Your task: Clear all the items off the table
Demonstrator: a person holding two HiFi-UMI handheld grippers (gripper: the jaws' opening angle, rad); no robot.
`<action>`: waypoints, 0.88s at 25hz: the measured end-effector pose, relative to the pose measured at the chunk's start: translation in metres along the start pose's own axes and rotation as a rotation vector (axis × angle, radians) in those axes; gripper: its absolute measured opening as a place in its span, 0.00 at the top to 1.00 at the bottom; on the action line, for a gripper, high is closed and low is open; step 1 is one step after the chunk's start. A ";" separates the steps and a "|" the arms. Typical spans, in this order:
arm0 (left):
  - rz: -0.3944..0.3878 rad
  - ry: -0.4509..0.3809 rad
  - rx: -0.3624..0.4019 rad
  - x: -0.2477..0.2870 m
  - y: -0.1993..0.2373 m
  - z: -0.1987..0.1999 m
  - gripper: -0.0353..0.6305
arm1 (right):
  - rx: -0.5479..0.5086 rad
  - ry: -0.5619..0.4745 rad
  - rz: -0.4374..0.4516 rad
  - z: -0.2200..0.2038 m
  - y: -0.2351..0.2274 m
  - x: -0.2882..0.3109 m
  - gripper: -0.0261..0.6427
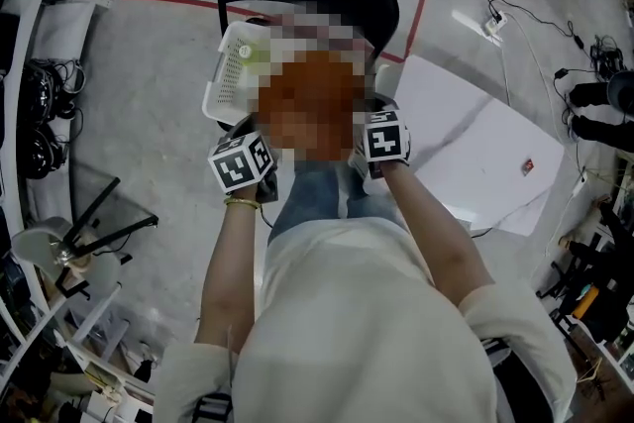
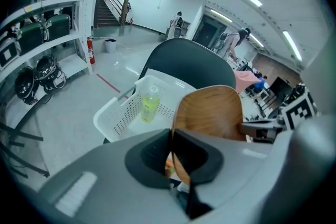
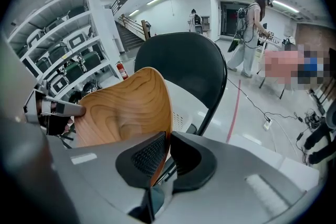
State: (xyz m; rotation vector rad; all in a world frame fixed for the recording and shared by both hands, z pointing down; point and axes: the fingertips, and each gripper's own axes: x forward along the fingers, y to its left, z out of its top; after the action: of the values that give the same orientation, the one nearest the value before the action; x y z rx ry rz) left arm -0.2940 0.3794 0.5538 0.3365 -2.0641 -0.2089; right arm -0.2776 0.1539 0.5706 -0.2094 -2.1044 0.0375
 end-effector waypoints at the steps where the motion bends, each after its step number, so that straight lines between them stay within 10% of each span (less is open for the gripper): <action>1: 0.001 0.003 0.001 0.003 0.002 0.001 0.92 | 0.003 0.004 -0.001 0.000 0.000 0.004 0.92; 22: 0.037 0.078 0.011 0.065 0.038 0.003 0.92 | 0.040 0.082 -0.005 -0.002 0.003 0.074 0.92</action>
State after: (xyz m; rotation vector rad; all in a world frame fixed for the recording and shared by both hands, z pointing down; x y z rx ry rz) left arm -0.3331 0.3944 0.6163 0.3086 -1.9932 -0.1601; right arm -0.3128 0.1694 0.6342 -0.1784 -2.0208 0.0664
